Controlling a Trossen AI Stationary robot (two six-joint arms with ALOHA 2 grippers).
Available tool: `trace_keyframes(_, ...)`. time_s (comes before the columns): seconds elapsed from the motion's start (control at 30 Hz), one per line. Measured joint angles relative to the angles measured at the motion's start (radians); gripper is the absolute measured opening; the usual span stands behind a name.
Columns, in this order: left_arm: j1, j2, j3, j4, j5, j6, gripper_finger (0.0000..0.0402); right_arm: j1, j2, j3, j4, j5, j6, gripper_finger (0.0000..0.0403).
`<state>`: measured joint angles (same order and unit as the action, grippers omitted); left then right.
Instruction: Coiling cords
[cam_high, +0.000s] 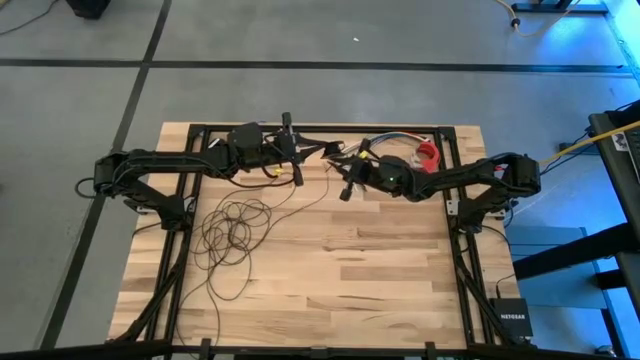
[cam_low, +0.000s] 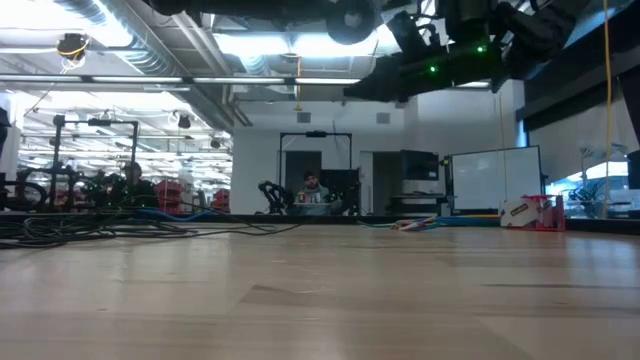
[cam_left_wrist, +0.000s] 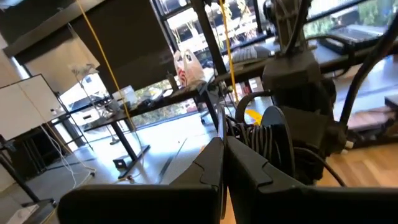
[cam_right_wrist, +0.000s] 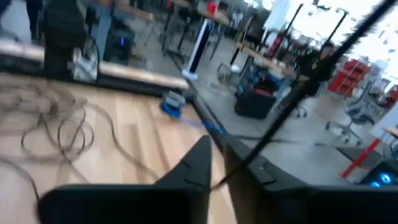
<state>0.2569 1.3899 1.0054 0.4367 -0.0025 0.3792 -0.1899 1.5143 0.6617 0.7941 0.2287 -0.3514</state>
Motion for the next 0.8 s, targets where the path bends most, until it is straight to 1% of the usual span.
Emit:
trace_keyframes(0.07,0.0,0.0,0.0,-0.01,0.0,0.006,0.0005,0.0,-0.012,0.0,-0.05,0.034,-0.001,0.0077)
trace_keyframes(0.17,0.0,0.0,0.0,-0.013,0.0,0.018,0.0005,0.013,-0.053,0.0,-0.148,0.053,-0.007,0.0116)
trace_keyframes(0.27,0.0,0.0,0.0,-0.018,-0.001,0.022,0.0005,0.045,-0.112,0.0,-0.245,0.075,-0.042,0.0143)
trace_keyframes(0.33,0.0,0.0,0.0,-0.016,-0.001,0.022,0.0005,0.074,-0.163,0.0,-0.317,0.1,-0.073,0.0154)
trace_keyframes(0.6,0.0,0.0,0.0,-0.025,-0.001,0.056,0.0005,0.187,-0.363,0.0,-0.503,0.183,-0.103,0.0161)
trace_keyframes(0.7,-0.001,0.0,0.0,-0.046,0.002,0.079,0.0005,0.221,-0.436,0.0,-0.515,0.19,-0.128,0.0161)
trace_keyframes(0.8,-0.001,0.0,0.0,-0.068,0.077,0.101,0.0005,0.239,-0.506,0.0,-0.484,0.176,-0.186,0.0161)
